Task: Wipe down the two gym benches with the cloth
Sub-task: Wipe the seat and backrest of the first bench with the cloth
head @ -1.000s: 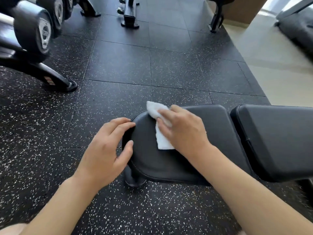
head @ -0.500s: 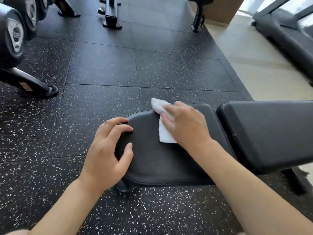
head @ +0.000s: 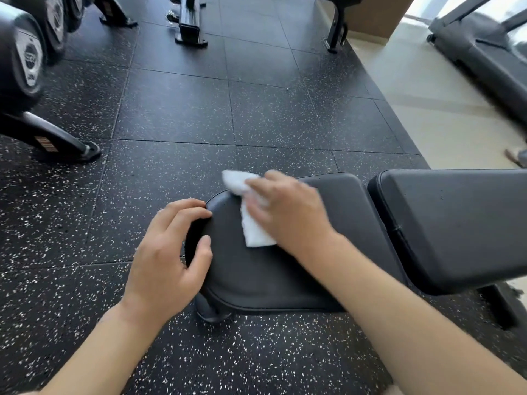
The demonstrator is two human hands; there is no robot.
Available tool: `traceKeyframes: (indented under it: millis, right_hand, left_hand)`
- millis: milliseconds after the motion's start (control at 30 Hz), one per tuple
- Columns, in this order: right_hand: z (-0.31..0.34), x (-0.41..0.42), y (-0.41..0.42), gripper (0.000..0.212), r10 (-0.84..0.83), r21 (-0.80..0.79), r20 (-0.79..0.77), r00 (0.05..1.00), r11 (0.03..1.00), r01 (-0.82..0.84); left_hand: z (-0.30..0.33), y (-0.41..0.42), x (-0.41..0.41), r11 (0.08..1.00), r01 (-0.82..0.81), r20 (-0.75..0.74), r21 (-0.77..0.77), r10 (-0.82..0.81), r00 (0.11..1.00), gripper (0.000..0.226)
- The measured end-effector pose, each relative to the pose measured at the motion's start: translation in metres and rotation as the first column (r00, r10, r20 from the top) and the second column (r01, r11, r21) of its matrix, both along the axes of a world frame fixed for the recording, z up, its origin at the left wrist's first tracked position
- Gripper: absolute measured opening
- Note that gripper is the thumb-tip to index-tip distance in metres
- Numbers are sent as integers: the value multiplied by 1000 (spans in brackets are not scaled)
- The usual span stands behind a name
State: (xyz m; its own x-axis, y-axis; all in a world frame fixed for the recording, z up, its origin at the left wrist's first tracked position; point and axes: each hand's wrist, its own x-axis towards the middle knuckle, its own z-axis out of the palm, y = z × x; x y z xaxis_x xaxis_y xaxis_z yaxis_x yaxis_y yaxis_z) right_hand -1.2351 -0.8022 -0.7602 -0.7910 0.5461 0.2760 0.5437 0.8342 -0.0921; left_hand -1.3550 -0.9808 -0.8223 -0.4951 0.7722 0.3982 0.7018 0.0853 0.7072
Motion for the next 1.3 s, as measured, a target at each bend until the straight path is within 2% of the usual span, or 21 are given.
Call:
traceKeyframes:
  millis: [100, 200, 333, 433, 500, 567, 667, 733, 833, 900, 967, 1033, 1100, 1200, 1300]
  right_hand:
    - [6, 23, 53, 29, -229, -52, 30, 973, 972, 230]
    - [7, 30, 51, 28, -261, -41, 11, 965, 965, 261]
    - [3, 25, -28, 18, -43, 50, -13, 999, 998, 44]
    - [1, 40, -67, 19, 153, -14, -46, 987, 988, -154]
    - [2, 56, -58, 20, 178, -29, -44, 983, 983, -180]
    - [6, 72, -33, 18, 80, -14, -37, 996, 997, -81]
    - [12, 87, 0, 23, -118, -57, -25, 993, 992, 117]
    - [11, 88, -5, 21, -129, -42, -36, 991, 991, 128]
    - [5, 83, -48, 13, 29, 21, -66, 997, 999, -28]
    - [0, 83, -77, 18, 172, 4, -88, 981, 985, -172]
    - [-2, 86, -79, 22, 248, 11, -80, 965, 969, -248]
    - [-1, 89, -56, 19, 200, 51, -64, 978, 979, -197]
    - [3, 92, -19, 16, 21, 90, -81, 997, 996, -14]
    - [11, 95, 24, 25, -198, 15, -50, 979, 980, 199]
    - [11, 87, 10, 21, -188, 23, -56, 981, 982, 189]
  left_hand:
    - [2, 0, 3, 999, 37, -32, -13, -37, 999, 37]
    - [3, 2, 5, 997, 74, -69, -6, -75, 995, 37]
    - [2, 6, 6, 997, 79, -78, 4, -78, 994, 35]
    - [3, 8, 7, 997, 71, -65, 29, -69, 996, 20]
    - [2, 9, 11, 993, 110, -96, 53, -105, 990, 17]
    - [0, 11, 17, 985, 162, -144, 55, -152, 978, 22]
    - [-2, 11, 20, 982, 183, -138, 53, -174, 975, 27]
    - [-3, 12, 19, 982, 179, -124, 63, -171, 977, 27]
    - [-4, 15, 18, 981, 174, -116, 83, -164, 980, 27]
    - [-4, 17, 18, 981, 166, -103, 98, -156, 982, 27]
    - [-3, 17, 18, 982, 158, -90, 106, -149, 985, 28]
    - [-2, 17, 19, 983, 157, -95, 97, -148, 984, 28]
    - [0, 16, 20, 984, 157, -99, 84, -148, 984, 28]
    - [2, 14, 20, 986, 154, -85, 65, -148, 985, 28]
    - [2, 13, 20, 986, 155, -84, 59, -150, 985, 28]
